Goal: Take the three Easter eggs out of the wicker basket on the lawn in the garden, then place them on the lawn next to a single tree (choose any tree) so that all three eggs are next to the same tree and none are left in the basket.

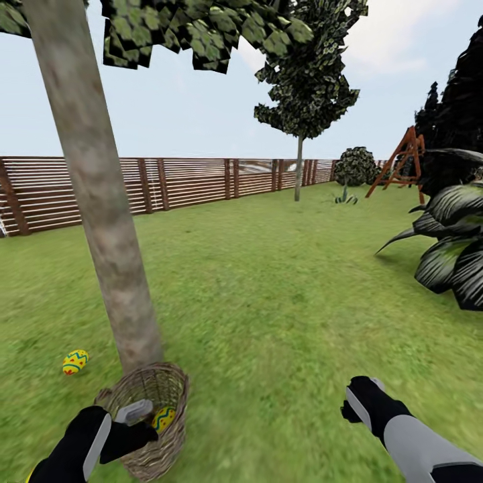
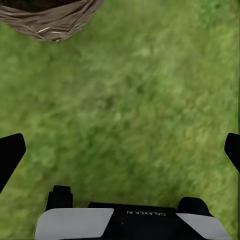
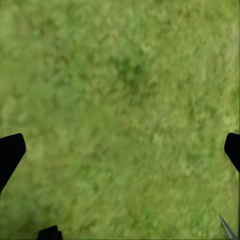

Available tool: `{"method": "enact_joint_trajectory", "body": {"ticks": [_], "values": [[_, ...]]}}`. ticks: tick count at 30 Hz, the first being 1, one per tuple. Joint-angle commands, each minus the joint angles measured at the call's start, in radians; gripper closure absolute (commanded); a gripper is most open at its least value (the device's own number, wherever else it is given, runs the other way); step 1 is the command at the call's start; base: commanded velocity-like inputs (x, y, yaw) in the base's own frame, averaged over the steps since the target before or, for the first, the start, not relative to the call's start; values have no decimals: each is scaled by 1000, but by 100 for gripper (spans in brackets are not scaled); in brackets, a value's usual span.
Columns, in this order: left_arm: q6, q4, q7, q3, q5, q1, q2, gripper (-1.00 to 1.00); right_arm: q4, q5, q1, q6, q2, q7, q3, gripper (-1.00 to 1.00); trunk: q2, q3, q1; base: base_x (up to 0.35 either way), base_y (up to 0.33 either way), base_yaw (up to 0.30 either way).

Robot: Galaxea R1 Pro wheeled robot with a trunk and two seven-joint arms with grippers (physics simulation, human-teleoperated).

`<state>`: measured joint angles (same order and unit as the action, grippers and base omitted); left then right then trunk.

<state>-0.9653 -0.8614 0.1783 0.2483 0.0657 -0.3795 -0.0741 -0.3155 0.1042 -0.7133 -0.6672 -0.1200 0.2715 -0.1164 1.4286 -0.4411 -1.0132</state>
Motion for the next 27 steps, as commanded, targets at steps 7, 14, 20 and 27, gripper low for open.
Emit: {"method": "enact_joint_trajectory", "body": {"ticks": [7,14,20,27], "values": [[-5,-1,-2,2,6,-1,2,-100,1,9,0,-5,0,5,-8,-100,1,-1,0,243,-256,288],[-4,1,-4,2,4,-1,14,-100,4,10,0,-5,0,5,-8,-100,1,-1,0,243,-256,287],[-4,1,-3,1,3,-1,15,-100,5,9,0,-5,0,5,-8,-100,1,-1,0,243,-256,98],[-4,1,-3,0,3,-1,20,-100,6,12,0,-5,0,5,-8,-100,1,-1,0,243,-256,5]]}}
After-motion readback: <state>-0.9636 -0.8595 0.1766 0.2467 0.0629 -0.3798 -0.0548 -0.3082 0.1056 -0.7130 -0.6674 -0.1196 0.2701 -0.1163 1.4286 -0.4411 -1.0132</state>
